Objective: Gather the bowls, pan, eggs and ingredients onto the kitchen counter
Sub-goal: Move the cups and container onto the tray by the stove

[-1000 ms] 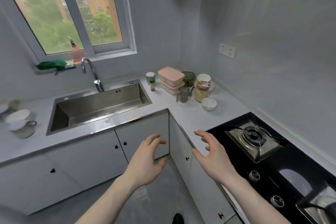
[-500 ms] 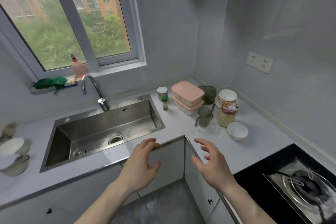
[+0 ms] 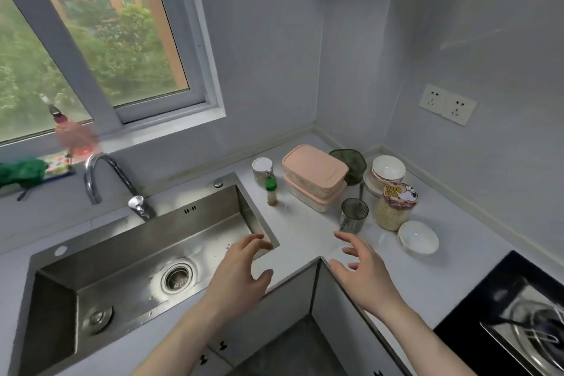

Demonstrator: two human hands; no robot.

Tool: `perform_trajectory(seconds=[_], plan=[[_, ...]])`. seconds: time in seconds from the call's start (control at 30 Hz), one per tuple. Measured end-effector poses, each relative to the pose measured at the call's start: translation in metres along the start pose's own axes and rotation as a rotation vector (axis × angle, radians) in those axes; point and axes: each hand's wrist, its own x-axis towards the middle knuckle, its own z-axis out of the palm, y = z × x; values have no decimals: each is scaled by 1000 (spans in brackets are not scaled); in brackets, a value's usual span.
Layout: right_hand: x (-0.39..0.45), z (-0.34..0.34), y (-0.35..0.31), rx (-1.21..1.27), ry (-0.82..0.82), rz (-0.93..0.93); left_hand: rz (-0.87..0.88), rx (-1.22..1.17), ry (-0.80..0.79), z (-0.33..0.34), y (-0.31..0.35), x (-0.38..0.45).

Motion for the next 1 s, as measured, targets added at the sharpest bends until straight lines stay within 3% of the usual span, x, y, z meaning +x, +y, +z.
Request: perform_trajectory(seconds=[0.27,0.53,1.0], plan=[[31,43,5,34,133,174,86,28,-146,-17,-50,75],[65,34,27,26,172,330,107,12,-227,-9,-52,123],[164,12,93,-36,159,515,-15,14,-205,15,-44,179]])
